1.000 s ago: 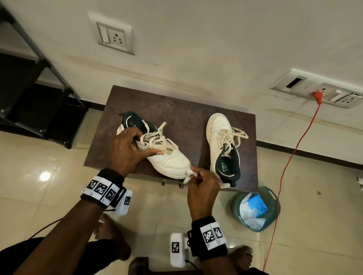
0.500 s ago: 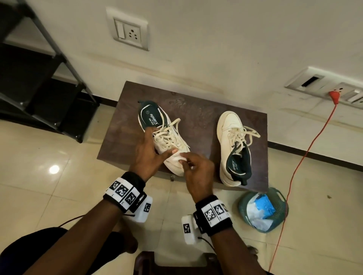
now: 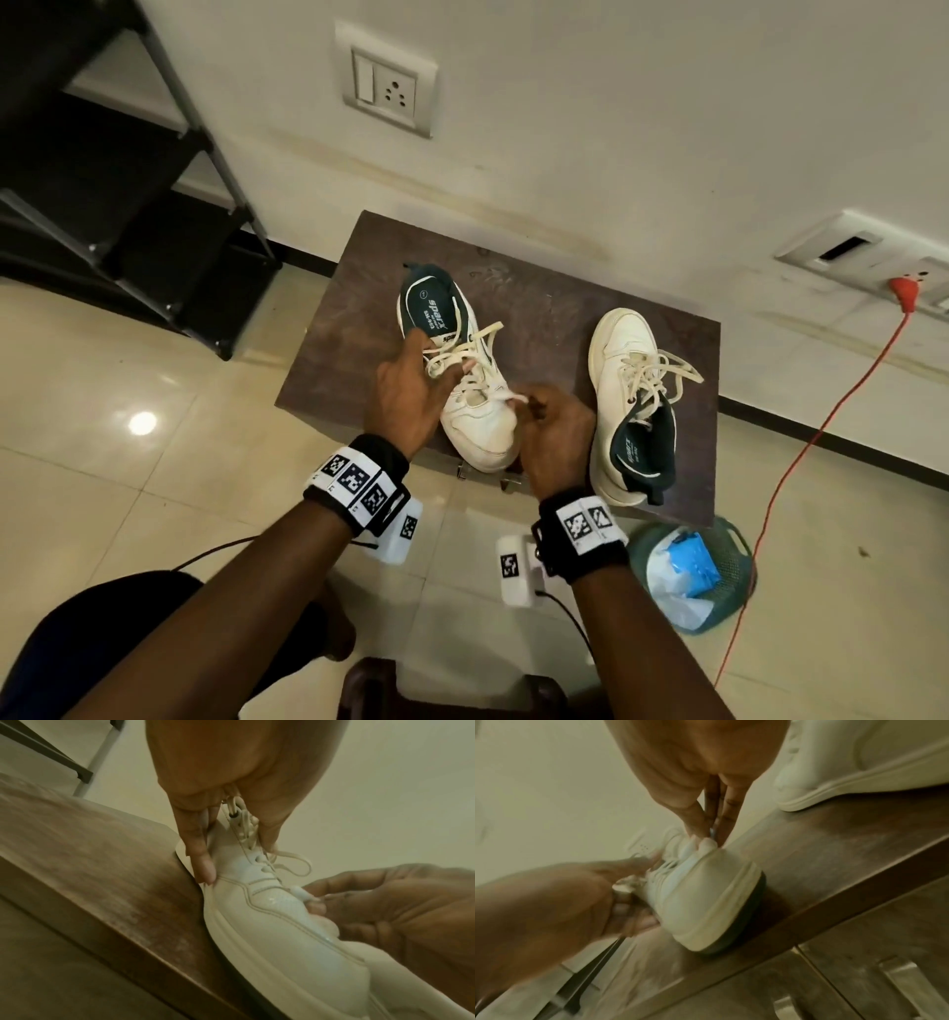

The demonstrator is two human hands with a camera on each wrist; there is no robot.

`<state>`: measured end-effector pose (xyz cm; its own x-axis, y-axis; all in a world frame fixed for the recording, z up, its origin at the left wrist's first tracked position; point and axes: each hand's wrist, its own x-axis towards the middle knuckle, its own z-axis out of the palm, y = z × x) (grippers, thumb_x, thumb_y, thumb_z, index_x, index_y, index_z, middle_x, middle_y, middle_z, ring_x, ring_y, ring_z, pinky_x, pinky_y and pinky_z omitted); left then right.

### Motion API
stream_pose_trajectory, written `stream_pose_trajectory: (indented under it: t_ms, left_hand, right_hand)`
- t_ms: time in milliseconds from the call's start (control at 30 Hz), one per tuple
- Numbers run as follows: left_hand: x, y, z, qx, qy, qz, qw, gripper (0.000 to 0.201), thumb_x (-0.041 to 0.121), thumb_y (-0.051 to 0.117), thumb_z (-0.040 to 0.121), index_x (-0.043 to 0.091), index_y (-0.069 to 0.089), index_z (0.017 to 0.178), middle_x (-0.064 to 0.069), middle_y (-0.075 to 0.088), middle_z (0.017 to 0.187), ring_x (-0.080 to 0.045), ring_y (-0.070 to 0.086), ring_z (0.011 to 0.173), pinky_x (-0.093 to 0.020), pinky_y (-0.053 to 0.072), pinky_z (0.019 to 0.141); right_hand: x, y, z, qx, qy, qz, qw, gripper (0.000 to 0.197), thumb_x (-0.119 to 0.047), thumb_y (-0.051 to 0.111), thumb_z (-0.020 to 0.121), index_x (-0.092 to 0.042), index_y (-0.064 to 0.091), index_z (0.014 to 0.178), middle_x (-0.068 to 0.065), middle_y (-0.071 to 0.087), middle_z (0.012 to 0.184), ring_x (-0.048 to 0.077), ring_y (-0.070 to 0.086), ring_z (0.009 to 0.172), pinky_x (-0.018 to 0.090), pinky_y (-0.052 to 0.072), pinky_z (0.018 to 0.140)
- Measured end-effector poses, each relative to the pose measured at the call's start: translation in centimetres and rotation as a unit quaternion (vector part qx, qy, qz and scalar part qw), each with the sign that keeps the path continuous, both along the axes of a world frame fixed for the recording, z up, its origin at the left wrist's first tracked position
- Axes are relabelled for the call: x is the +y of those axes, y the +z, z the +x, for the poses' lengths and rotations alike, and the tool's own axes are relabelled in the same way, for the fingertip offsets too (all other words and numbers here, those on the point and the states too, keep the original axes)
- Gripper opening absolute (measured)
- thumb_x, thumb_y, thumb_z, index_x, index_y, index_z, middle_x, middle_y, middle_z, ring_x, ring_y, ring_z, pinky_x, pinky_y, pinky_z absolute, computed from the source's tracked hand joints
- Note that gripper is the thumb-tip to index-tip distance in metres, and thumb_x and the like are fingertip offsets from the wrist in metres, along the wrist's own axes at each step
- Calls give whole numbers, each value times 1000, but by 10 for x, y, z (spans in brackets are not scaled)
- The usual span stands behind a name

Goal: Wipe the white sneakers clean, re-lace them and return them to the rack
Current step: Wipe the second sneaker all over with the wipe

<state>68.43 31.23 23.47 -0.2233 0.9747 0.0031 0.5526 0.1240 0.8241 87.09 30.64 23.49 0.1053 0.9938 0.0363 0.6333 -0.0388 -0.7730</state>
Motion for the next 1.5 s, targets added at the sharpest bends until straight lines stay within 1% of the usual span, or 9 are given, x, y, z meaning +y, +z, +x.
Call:
stream_pose_trajectory:
  t_ms: [167, 267, 500, 600, 733, 867, 1133, 1300, 1500]
  left_hand:
    - [-1, -3, 1, 10, 2, 9, 1000, 45, 53, 66, 92, 16, 51, 111, -1, 75, 101, -24, 72, 87, -38, 58, 68]
    - [1, -4, 2, 21, 0, -2, 1000, 46, 53, 66, 92, 17, 50, 115, -2, 75, 104, -26, 72, 90, -41, 59, 71]
    - [3, -4, -2, 20, -8, -3, 1000, 40, 41, 75, 89, 12, 54, 107, -2, 75, 100, -25, 70, 87, -22, 44, 68]
    - [4, -5, -4, 20, -3, -9, 1000, 41, 41, 76, 88, 12, 54, 107, -1, 75, 99, -25, 70, 87, -20, 41, 66]
    - [4, -6, -2, 16, 0, -10, 1000, 44, 42, 77, 88, 11, 54, 109, -3, 75, 102, -23, 70, 90, -21, 45, 69]
    - [7, -13, -6, -25, -1, -26, 999, 45, 54, 76, 81, 24, 54, 105, 4, 74, 100, -21, 70, 90, -36, 58, 75]
    - [5, -15, -12, -34, -9, -25, 999, 39, 51, 79, 82, 30, 48, 95, 4, 73, 95, -24, 67, 86, -38, 56, 73]
    - [2, -12, -16, -63, 12, -30, 997, 36, 42, 84, 80, 25, 55, 92, 9, 72, 89, -8, 67, 78, -12, 43, 62]
    - [3, -14, -10, -28, -4, -24, 999, 43, 48, 80, 80, 17, 57, 98, 0, 72, 92, -23, 67, 84, -34, 54, 69]
  right_hand:
    - [-19, 15, -16, -58, 85, 42, 994, 24, 6, 70, 84, -12, 81, 95, 1, 74, 98, 9, 68, 88, 2, 41, 83]
    - [-36, 16, -17, -52, 146, 73, 985, 30, 11, 69, 82, -11, 81, 98, -1, 73, 101, -3, 61, 93, 4, 43, 88]
    - [8, 7, -23, -45, 62, 28, 997, 29, 9, 67, 81, -12, 81, 96, 4, 73, 93, 2, 60, 77, -6, 33, 77]
    - [18, 12, -23, -36, 33, 5, 999, 28, 7, 68, 82, -13, 82, 95, 4, 74, 94, 16, 68, 79, -2, 37, 75]
    - [-14, 19, -15, -97, 107, 18, 989, 32, 11, 64, 80, -14, 82, 91, 1, 71, 93, 8, 61, 79, 0, 37, 76]
    - [-60, 17, 0, -124, 178, 26, 976, 32, 8, 68, 77, -17, 82, 92, -2, 69, 95, 14, 64, 88, 23, 50, 75]
    - [9, 15, -11, -148, 76, 28, 986, 20, -1, 71, 84, -15, 81, 93, 4, 74, 96, 26, 66, 87, 24, 43, 72]
    - [-41, 12, 2, -139, 112, 55, 982, 30, 6, 69, 80, -15, 80, 99, 2, 67, 98, 20, 62, 93, 28, 49, 77]
    - [-64, 10, 1, -132, 156, 57, 977, 38, 14, 69, 72, -15, 81, 94, 4, 70, 100, 23, 64, 95, 23, 45, 81]
